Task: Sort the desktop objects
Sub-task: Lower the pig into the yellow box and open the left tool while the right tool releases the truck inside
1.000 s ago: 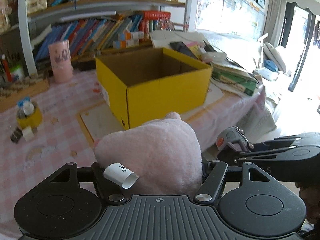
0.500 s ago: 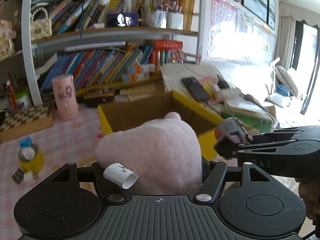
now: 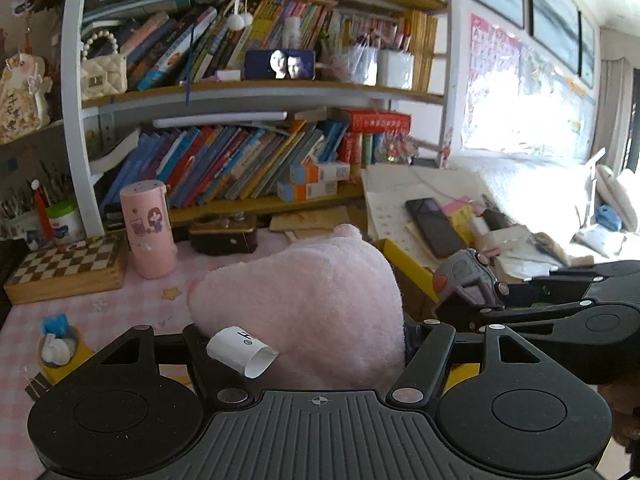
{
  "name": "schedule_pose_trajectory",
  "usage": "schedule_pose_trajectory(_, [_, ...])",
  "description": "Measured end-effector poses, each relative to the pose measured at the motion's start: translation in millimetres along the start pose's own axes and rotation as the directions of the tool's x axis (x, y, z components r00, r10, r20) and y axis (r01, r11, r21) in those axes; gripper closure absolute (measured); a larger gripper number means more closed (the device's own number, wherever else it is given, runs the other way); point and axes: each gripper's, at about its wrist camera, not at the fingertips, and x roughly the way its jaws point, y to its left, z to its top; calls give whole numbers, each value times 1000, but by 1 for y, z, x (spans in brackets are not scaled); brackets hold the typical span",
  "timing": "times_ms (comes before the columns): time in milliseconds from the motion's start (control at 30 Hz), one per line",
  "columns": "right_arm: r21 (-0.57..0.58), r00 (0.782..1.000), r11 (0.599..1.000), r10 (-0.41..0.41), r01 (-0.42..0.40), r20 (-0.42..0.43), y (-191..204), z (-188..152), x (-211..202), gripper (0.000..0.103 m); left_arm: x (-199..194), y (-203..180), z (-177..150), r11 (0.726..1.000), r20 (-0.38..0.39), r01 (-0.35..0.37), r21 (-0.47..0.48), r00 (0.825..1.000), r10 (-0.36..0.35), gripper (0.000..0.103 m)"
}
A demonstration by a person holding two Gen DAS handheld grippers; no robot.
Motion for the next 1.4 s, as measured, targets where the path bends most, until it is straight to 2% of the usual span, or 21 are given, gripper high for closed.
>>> schedule_pose_trajectory(200, [-218,997,975,23,-40,-76,-5,1,44,68,37,-6,-3,999,-73,-40,-33,997,38,35])
schedule_pose_trajectory(367, [-398,988,912,45,-101,-147,-3,-2,76,68,56,-8,-6,998,-128,-59,-5,990,57,35])
schedule_pose_trajectory(433, [-436,982,891,52,-128,-182,-2,-2,87,68,63,-7,-8,998,-154,-68,-13,986,66,35])
schedule_pose_trajectory(633, [-469,949,854,86,-227,-302,-2,0,121,68,83,1,-16,995,-246,-78,-58,967,61,34])
schedule_pose_trajectory(833, [-504,922,814,92,-288,-377,4,-1,140,68,95,3,-20,994,-288,-87,-70,956,63,34])
schedule_pose_trajectory(1000, [-483,898,817,93,-316,-430,6,-2,152,68,100,-1,-18,995,-298,-88,-39,952,72,33])
schedule_pose_trajectory(1133, [-480,893,816,92,-322,-441,6,-2,152,67,104,-9,-20,996,-310,-84,14,947,84,32])
schedule_pose_trajectory(1267, [-485,904,817,98,-311,-416,6,-2,149,63,103,-8,-20,995,-299,-100,23,949,102,27])
schedule_pose_trajectory(1400, [-470,912,827,117,-309,-394,4,1,146,55,90,-6,-16,992,-230,-125,17,965,125,19])
